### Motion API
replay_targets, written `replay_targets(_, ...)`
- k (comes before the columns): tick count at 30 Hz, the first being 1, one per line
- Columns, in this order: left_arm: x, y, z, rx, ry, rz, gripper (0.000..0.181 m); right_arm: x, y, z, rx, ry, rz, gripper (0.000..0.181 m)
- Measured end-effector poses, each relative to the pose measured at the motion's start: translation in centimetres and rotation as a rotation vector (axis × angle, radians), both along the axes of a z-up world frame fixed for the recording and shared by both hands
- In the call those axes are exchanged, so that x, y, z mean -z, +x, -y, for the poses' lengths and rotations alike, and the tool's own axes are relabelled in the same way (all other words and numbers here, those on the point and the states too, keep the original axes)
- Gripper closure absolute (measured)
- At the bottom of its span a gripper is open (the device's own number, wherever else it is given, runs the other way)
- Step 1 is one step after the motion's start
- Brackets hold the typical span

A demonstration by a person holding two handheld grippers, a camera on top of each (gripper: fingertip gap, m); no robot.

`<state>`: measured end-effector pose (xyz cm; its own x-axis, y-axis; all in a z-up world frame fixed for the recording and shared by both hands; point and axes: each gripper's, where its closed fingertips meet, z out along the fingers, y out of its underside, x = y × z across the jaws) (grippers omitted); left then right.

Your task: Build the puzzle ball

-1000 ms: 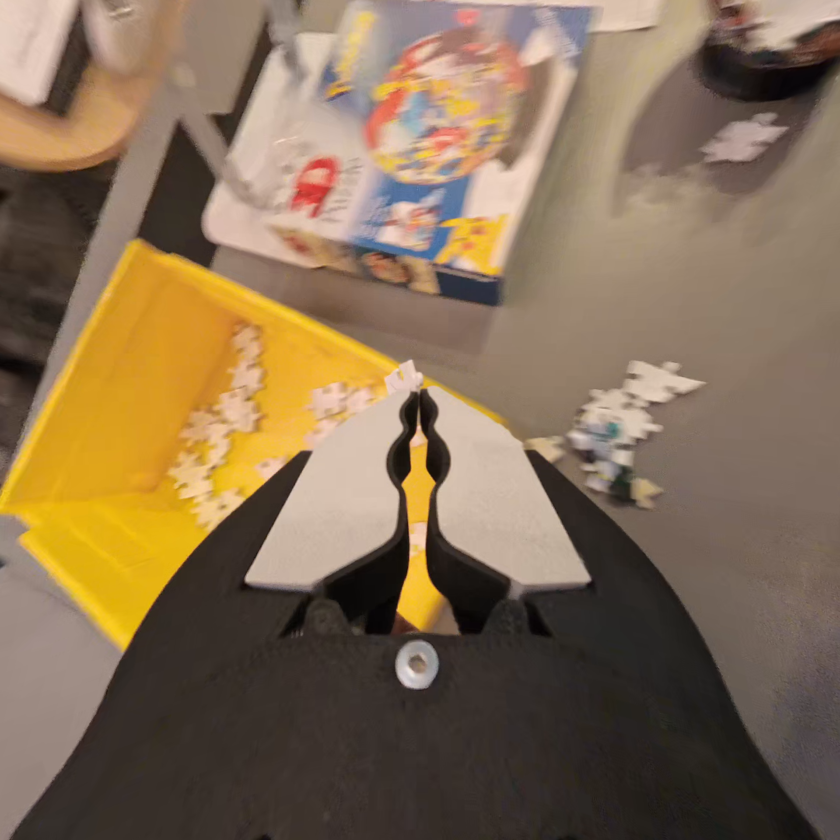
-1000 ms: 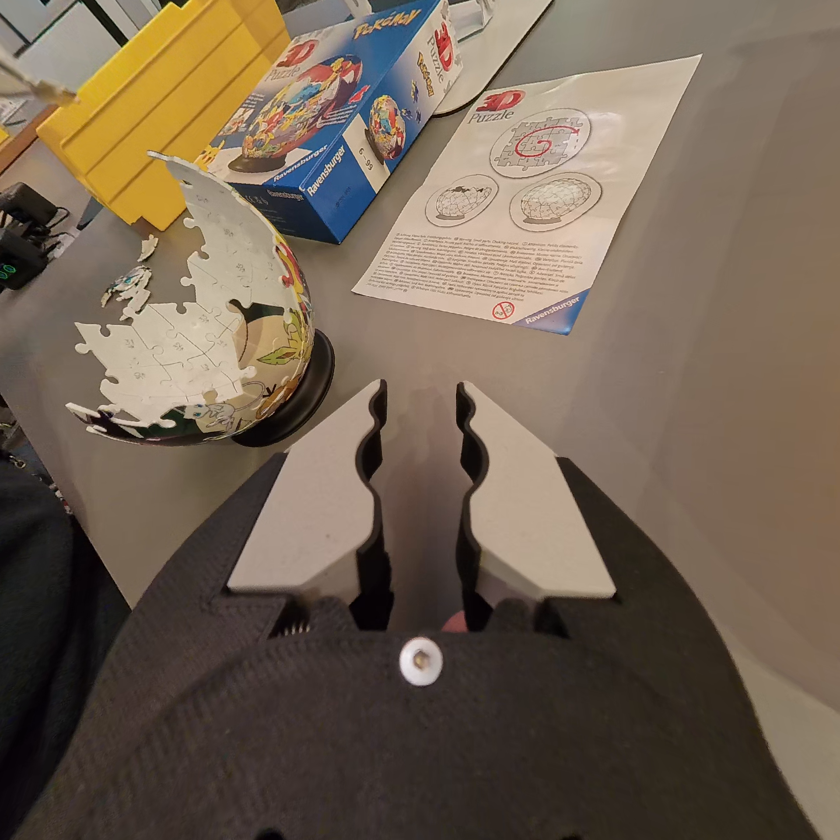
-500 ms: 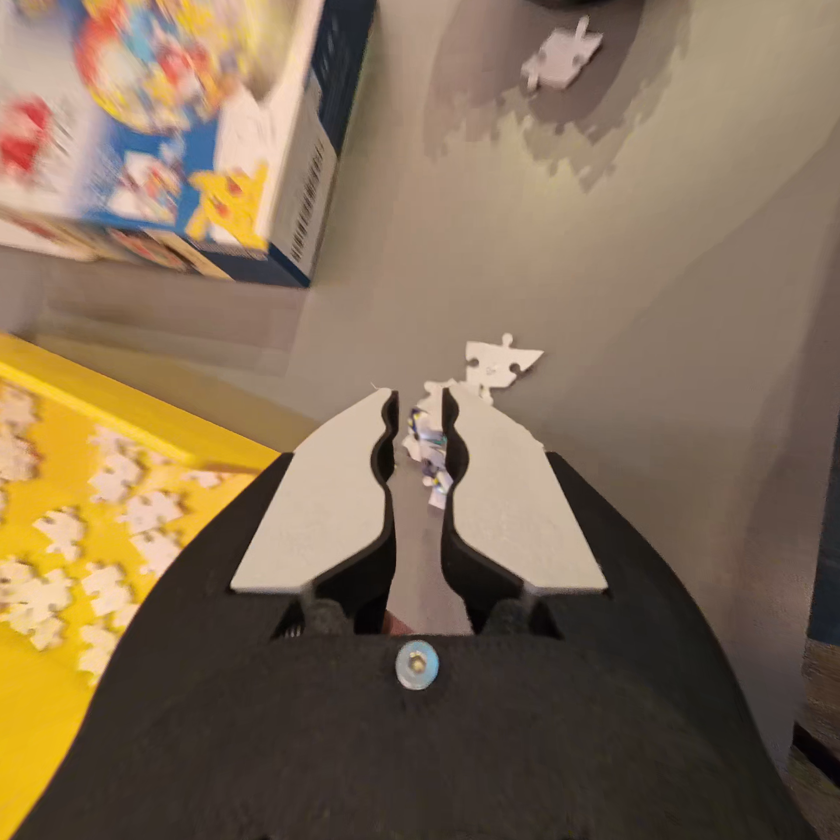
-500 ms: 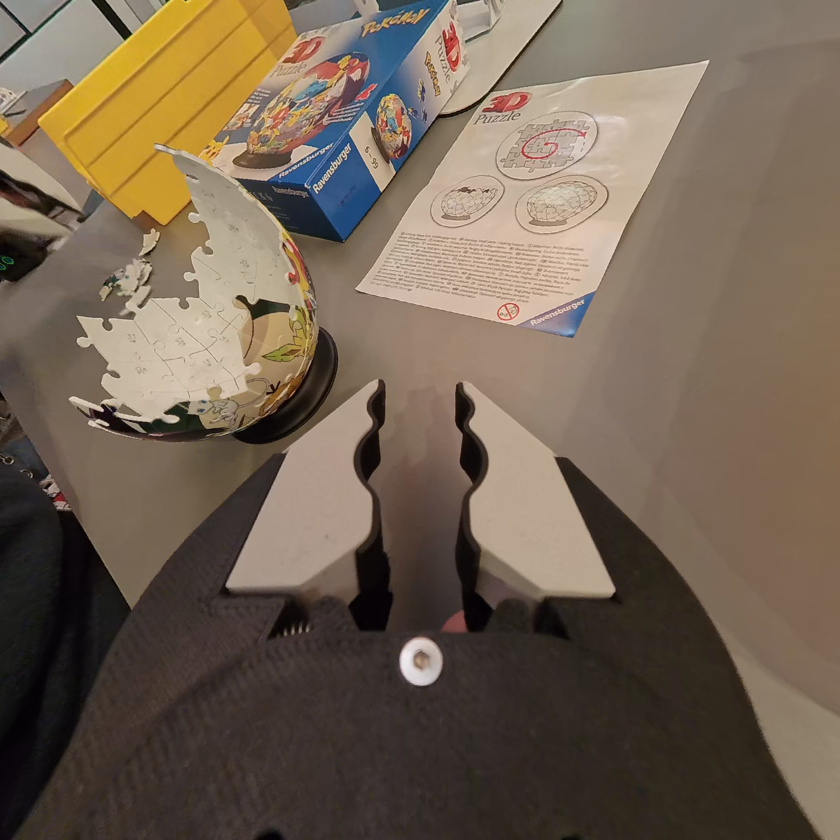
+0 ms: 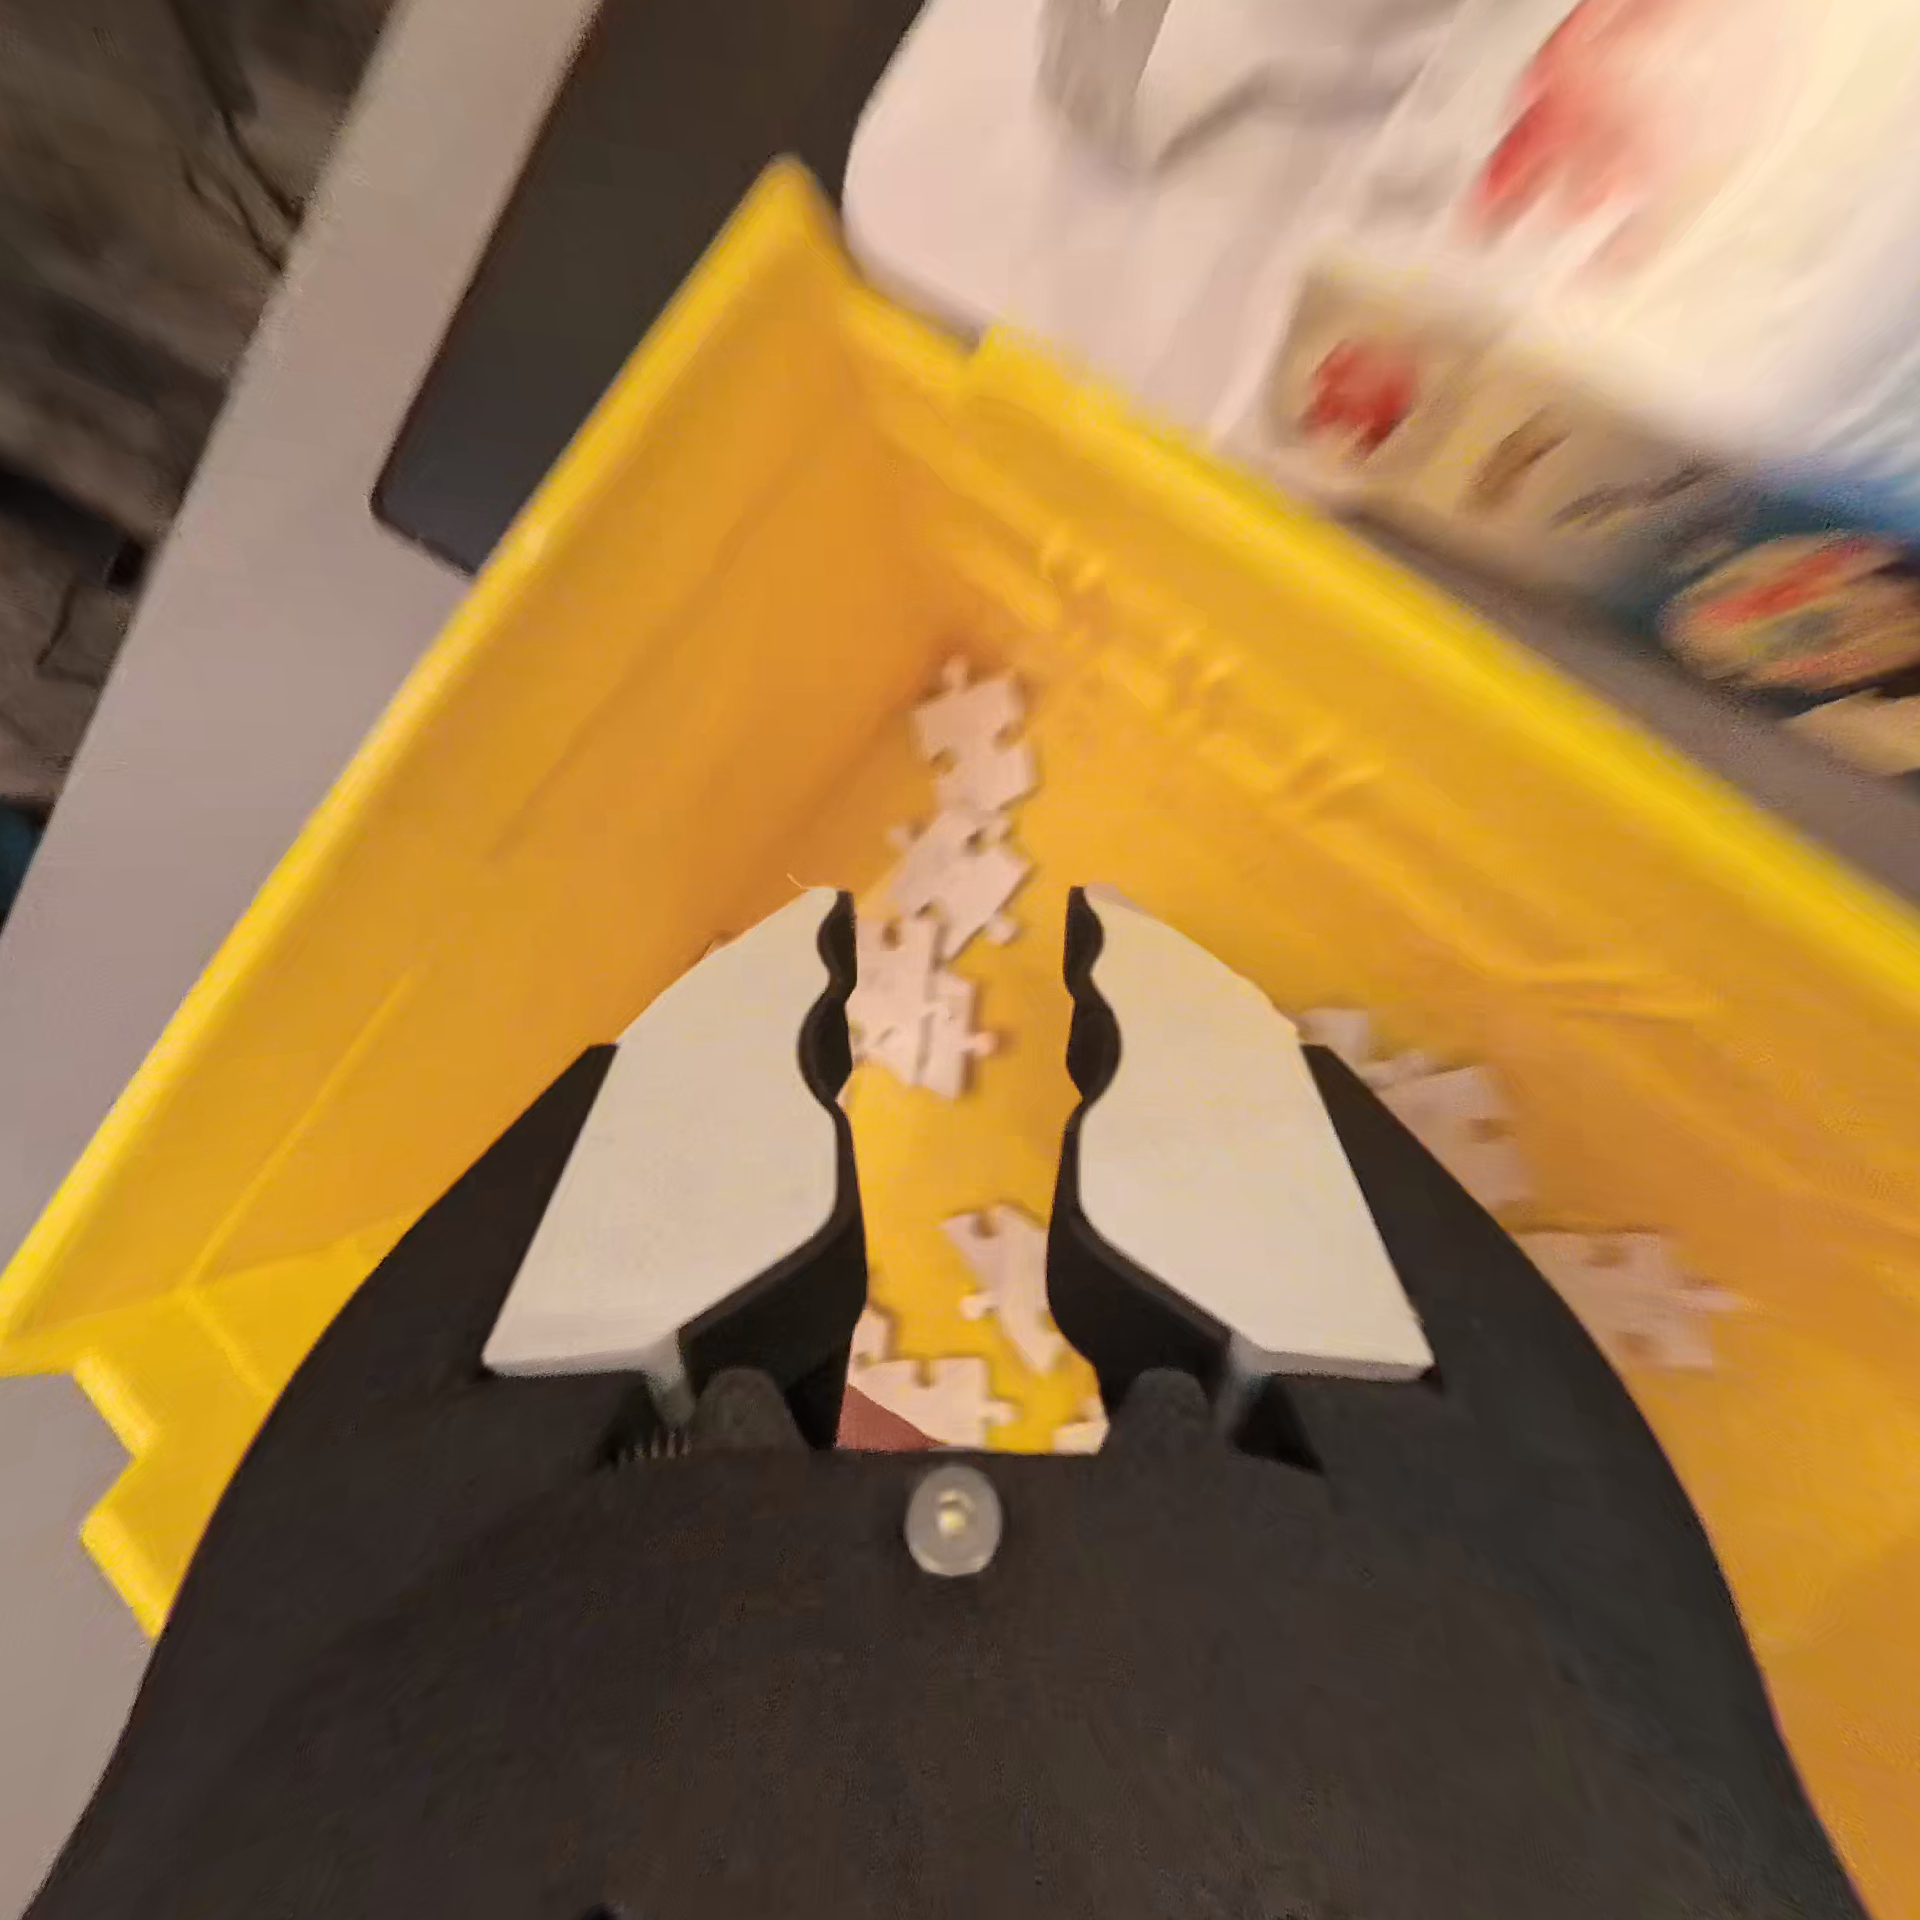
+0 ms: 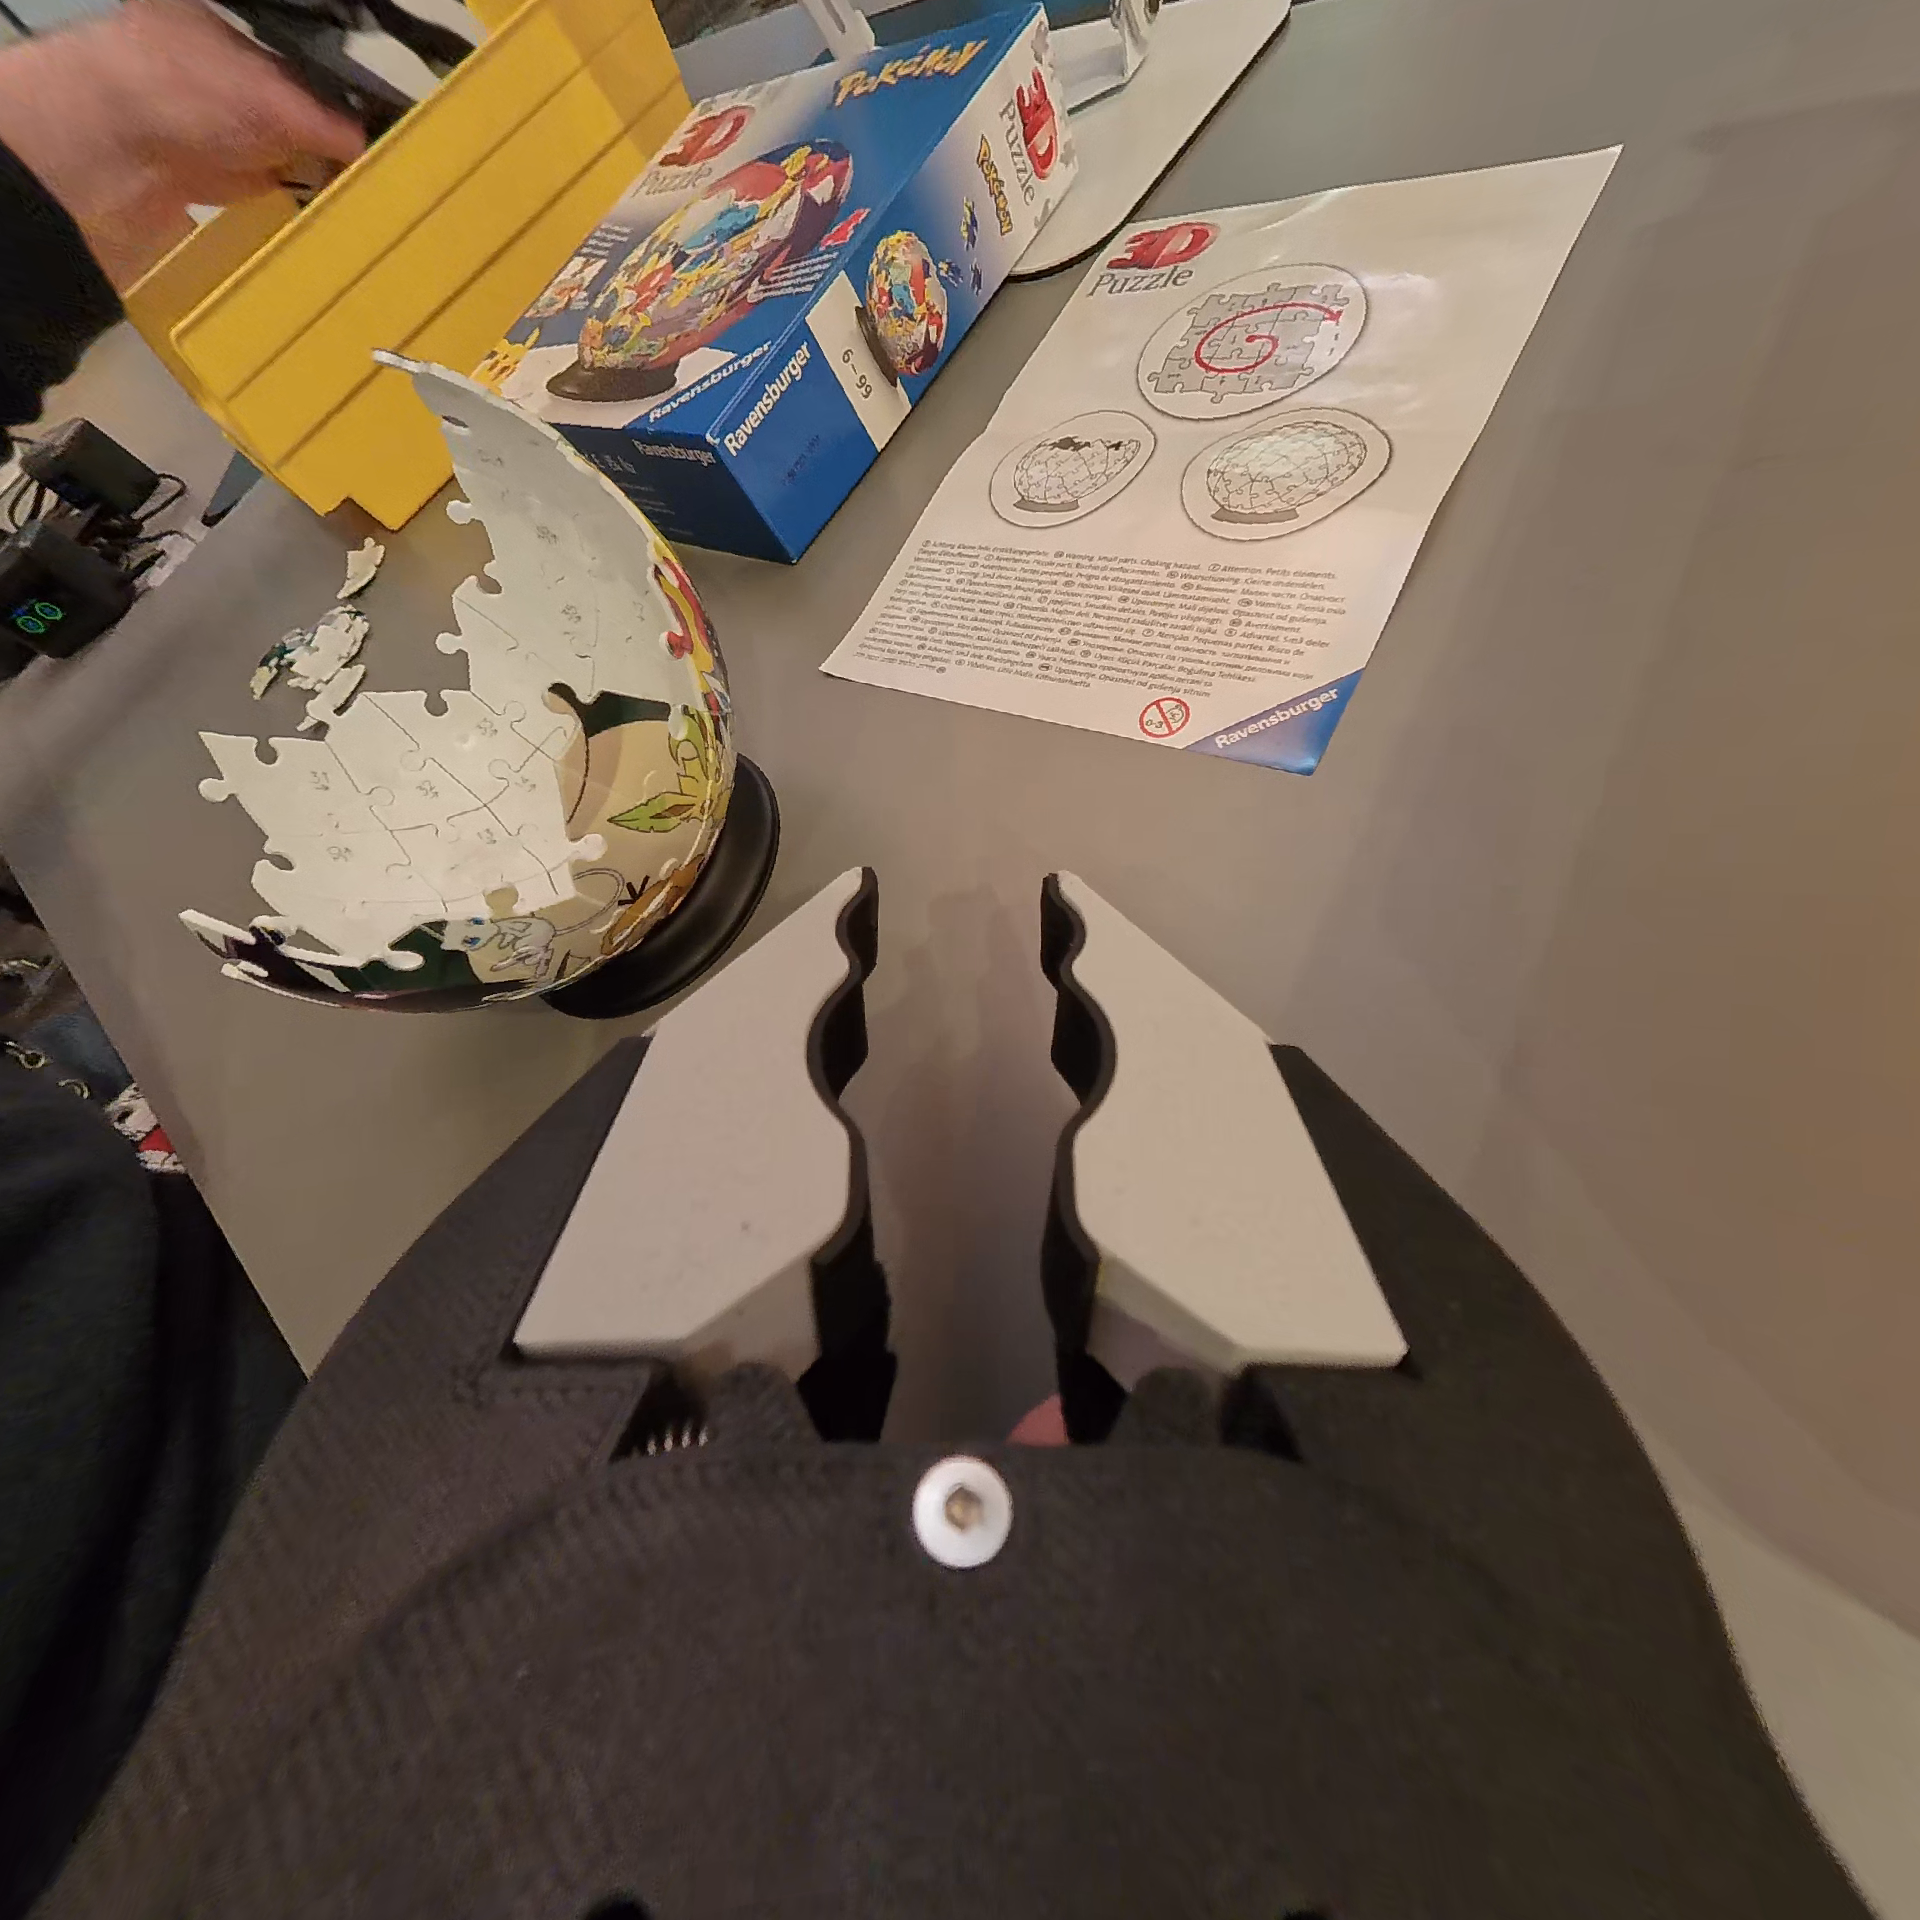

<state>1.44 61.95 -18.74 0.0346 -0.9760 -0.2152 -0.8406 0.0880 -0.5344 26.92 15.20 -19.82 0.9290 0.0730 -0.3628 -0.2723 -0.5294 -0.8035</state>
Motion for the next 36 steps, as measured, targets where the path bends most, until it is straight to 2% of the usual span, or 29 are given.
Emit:
replay_targets(2, 2.1, -0.9, -2.0, -0.012, 0.056, -0.091, 0.143, 0.0, 0.0, 0.0, 0.001, 0.001, -0.005, 0.151)
replay_targets(5, 3.5, -0.8, -2.0, -0.026, -0.025, -0.082, 0.141, 0.0, 0.1, 0.0, 0.001, 0.002, -0.013, 0.151)
replay_targets(7, 4.2, -1.0, -2.2, -0.021, -0.017, -0.104, 0.143, -0.1, 0.1, 0.0, 0.003, 0.003, -0.016, 0.151)
replay_targets(9, 4.4, -0.9, -2.5, -0.023, -0.013, -0.098, 0.150, -0.1, 0.1, 0.0, 0.003, 0.003, -0.014, 0.151)
replay_targets(11, 4.5, -0.9, -2.6, -0.037, -0.032, -0.088, 0.165, 0.0, 0.1, 0.0, 0.004, 0.003, -0.010, 0.151)
replay_targets(17, 4.0, -1.2, -2.7, -0.042, -0.009, -0.071, 0.176, -0.1, 0.1, 0.0, 0.003, 0.003, -0.010, 0.151)
replay_targets(22, 2.5, -1.4, -2.6, -0.055, -0.022, -0.021, 0.179, -0.1, 0.1, 0.0, 0.002, 0.004, -0.009, 0.151)
replay_targets(25, 0.7, -1.7, -2.0, -0.065, -0.022, 0.032, 0.179, 0.0, 0.1, 0.0, 0.002, 0.003, -0.009, 0.151)
replay_targets(29, -4.6, -2.4, 1.9, -0.020, -0.009, 0.168, 0.179, 0.0, 0.1, 0.0, 0.002, 0.001, -0.009, 0.151)
replay_targets(32, -8.9, -3.3, 8.9, 0.103, -0.007, 0.282, 0.179, 0.0, 0.1, 0.0, 0.004, 0.000, -0.010, 0.151)
replay_targets(34, -9.9, -4.2, 14.6, 0.205, 0.008, 0.282, 0.179, 0.0, 0.1, 0.0, 0.005, -0.002, -0.011, 0.151)
replay_targets(36, -8.7, -5.0, 19.9, 0.275, -0.014, 0.257, 0.179, 0.1, 0.1, 0.0, 0.005, -0.003, -0.014, 0.151)
